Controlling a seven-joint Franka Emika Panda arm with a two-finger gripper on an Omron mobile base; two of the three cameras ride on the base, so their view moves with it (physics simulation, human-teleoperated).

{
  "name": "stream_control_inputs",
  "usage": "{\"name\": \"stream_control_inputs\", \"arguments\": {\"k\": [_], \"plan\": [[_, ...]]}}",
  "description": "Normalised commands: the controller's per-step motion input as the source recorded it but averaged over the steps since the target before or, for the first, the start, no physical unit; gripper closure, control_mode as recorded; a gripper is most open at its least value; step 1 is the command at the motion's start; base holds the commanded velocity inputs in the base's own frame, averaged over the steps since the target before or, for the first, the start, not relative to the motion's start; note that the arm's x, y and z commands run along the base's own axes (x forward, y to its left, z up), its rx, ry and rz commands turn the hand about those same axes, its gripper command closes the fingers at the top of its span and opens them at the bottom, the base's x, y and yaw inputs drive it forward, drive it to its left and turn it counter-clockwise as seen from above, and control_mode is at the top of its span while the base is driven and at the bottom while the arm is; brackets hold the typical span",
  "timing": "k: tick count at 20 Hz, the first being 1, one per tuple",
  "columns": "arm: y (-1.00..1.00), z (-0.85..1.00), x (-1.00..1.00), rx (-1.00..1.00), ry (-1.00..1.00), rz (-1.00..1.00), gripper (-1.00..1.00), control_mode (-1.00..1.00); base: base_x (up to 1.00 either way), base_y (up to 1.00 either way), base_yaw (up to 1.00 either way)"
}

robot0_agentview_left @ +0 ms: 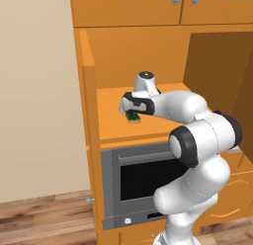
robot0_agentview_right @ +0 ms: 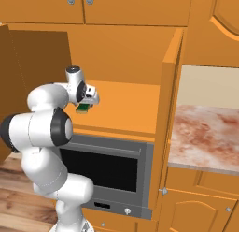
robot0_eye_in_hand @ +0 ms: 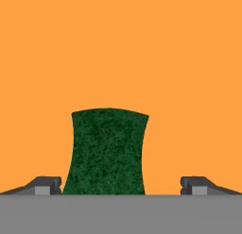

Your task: Open the cabinet. Pick the sponge and place it next to the sink. Then close the cabinet.

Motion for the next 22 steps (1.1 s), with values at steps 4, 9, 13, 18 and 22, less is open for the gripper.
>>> {"name": "stream_control_inputs", "arguments": {"k": [4, 9, 13, 18, 22], "plan": [[0.00, -0.29, 0.00, 0.00, 0.00, 0.00, -1.00, -1.00, 0.00, 0.00, 0.00], [0.02, -0.27, 0.00, 0.00, 0.00, 0.00, -1.00, -1.00, 0.00, 0.00, 0.00], [0.03, -0.23, 0.00, 0.00, 0.00, 0.00, -1.00, -1.00, 0.00, 0.00, 0.00], [0.03, -0.16, 0.01, 0.00, 0.00, 0.00, -1.00, -1.00, 0.00, 0.00, 0.00], [0.01, -0.10, 0.05, 0.04, 0.00, 0.00, -1.00, -1.00, 0.00, 0.00, 0.00]]}}
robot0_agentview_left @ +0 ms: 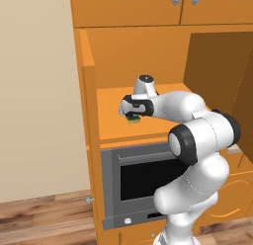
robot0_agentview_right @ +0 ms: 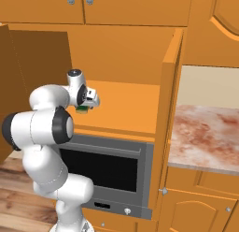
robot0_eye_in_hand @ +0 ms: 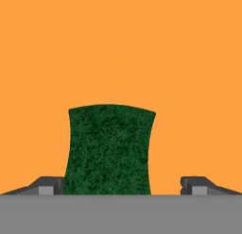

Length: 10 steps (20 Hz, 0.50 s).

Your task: Open the cabinet. Pick the sponge and place it next to the sink. Then close the cabinet.

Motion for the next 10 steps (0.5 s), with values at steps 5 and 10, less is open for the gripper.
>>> {"name": "stream_control_inputs", "arguments": {"k": [5, 10], "plan": [[0.00, -0.18, 0.03, 0.03, 0.00, 0.00, -1.00, -1.00, 0.00, 0.00, 0.00], [0.06, -0.08, 0.00, 0.03, 0.00, 0.00, -1.00, -1.00, 0.00, 0.00, 0.00]]}}
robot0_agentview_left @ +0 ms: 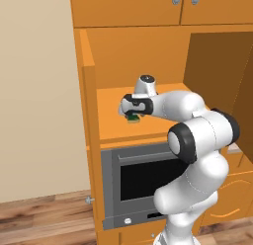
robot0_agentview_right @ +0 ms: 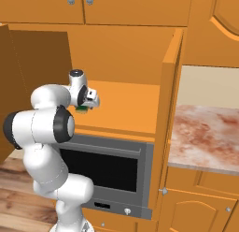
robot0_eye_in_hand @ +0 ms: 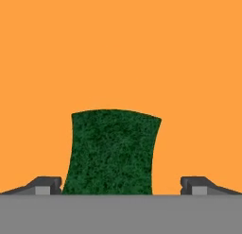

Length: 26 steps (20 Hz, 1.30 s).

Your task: Open the cabinet. Pick the sponge and place it next to the sink. Then close the cabinet.

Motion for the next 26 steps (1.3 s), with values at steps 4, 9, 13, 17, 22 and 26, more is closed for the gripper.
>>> {"name": "stream_control_inputs", "arguments": {"k": [4, 9, 13, 17, 22, 26], "plan": [[0.15, 0.00, 0.00, 0.00, -0.06, 0.00, -1.00, -1.00, 0.00, 0.00, 0.00], [0.08, -0.04, 0.00, 0.00, -0.03, 0.00, -1.00, -1.00, 0.00, 0.00, 0.00], [0.03, -0.13, 0.00, 0.00, 0.00, 0.00, -1.00, -1.00, 0.00, 0.00, 0.00], [0.00, -0.25, 0.00, 0.00, 0.00, 0.00, -1.00, -1.00, 0.00, 0.00, 0.00], [0.00, -0.34, 0.00, -0.01, 0.00, 0.00, -1.00, -1.00, 0.00, 0.00, 0.00], [0.00, -0.11, 0.02, -0.01, 0.02, -0.02, -1.00, -1.00, 0.00, 0.00, 0.00]]}}
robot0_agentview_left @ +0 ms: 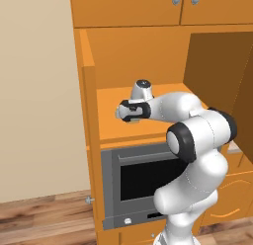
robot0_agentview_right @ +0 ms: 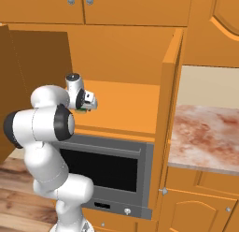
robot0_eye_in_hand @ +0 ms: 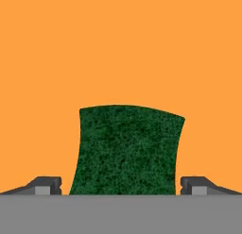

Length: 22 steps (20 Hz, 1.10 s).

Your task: Open the cabinet. Pick the sponge and place it next to the sink. Then close the cabinet.

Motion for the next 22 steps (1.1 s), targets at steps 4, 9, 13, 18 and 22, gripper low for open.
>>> {"name": "stream_control_inputs", "arguments": {"k": [4, 9, 13, 18, 22], "plan": [[0.00, 0.00, 0.00, 0.00, 0.00, 0.00, 1.00, -1.00, 0.00, 0.00, 0.00], [0.00, 0.00, 0.00, 0.00, 0.00, 0.00, 1.00, -1.00, 0.00, 0.00, 0.00], [-0.04, 0.00, -0.03, 0.00, 0.00, 0.00, 1.00, -1.00, 0.00, 0.00, 0.00], [-0.40, 0.25, -0.54, 0.00, -0.06, 0.00, 1.00, -1.00, 0.00, 0.00, 0.00], [-0.44, 0.34, -0.94, 0.00, -0.05, 0.00, 1.00, -1.00, 0.00, 0.00, 0.00]]}}
